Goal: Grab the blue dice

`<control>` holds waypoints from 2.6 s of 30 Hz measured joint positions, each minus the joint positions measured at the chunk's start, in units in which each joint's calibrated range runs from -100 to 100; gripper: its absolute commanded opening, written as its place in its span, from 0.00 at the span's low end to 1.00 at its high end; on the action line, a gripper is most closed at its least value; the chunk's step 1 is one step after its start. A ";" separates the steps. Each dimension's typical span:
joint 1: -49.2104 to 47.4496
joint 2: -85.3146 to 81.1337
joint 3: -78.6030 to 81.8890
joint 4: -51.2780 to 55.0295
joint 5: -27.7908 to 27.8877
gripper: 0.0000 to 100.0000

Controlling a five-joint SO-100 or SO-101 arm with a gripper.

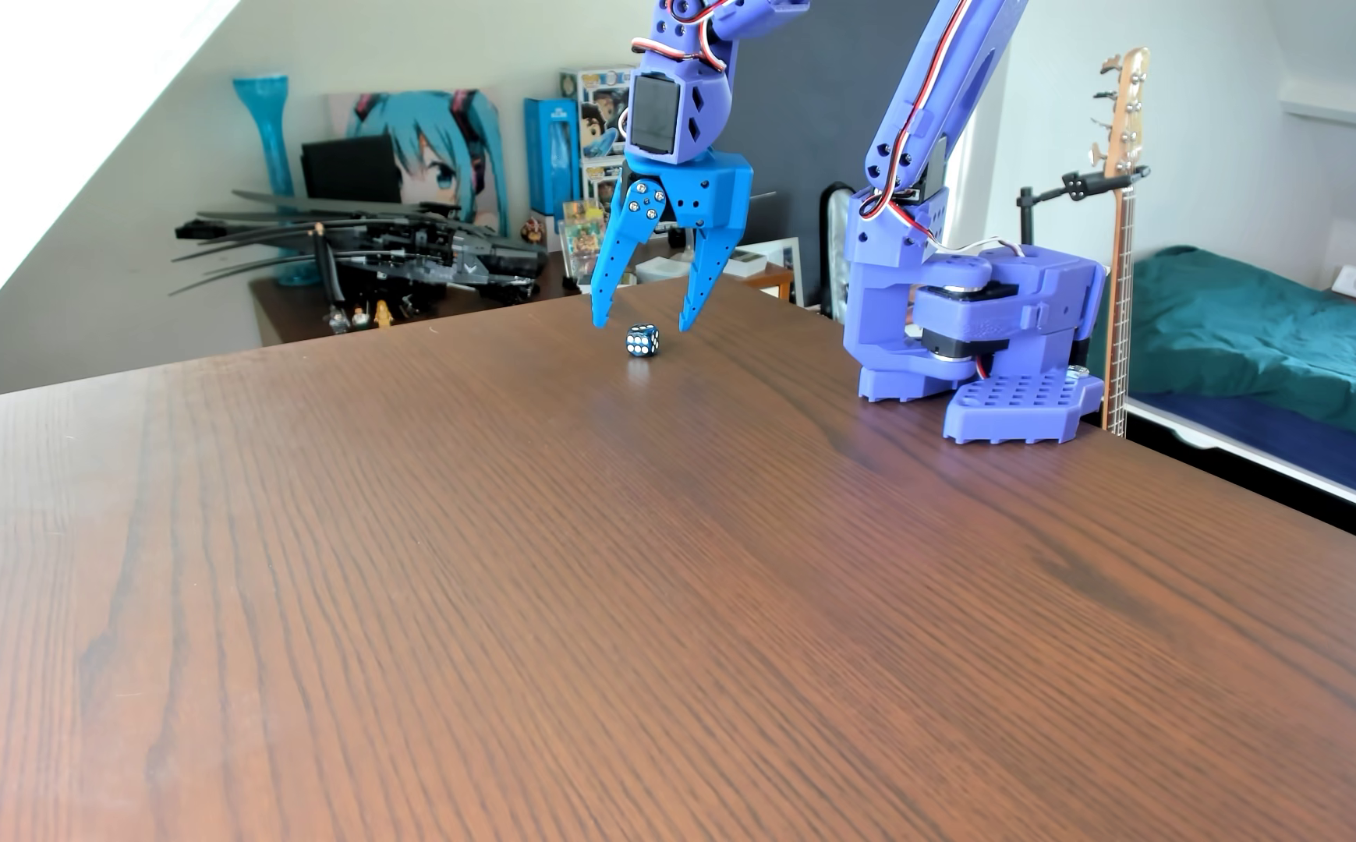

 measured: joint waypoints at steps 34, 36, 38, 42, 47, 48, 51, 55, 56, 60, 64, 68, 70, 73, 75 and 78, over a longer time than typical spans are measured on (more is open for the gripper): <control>1.14 5.69 0.45 -0.52 0.00 0.25; 1.79 5.85 0.09 -0.52 -0.52 0.25; 2.11 6.10 0.00 -0.52 -0.78 0.25; 2.11 6.10 -0.09 -0.52 -0.99 0.25; 3.33 6.10 -0.09 -0.52 -0.99 0.25; 3.41 6.10 -0.09 -0.52 -0.99 0.25; 3.74 6.10 -0.09 -0.52 -0.99 0.25; 3.74 6.10 -0.09 -0.52 -0.99 0.17; 3.74 6.10 -0.09 -0.52 -0.99 0.13; 3.66 6.10 -0.45 -1.13 -0.99 0.01; 3.82 6.27 -0.63 -0.70 -0.99 0.01; 3.82 6.27 -0.63 -0.70 -0.99 0.02; 2.68 6.27 -0.63 -0.70 -1.57 0.02; -2.52 4.35 -0.90 -0.61 -4.60 0.02; -7.56 0.50 -2.06 -0.61 -7.63 0.02; -17.55 -8.44 -3.68 -0.61 -12.44 0.02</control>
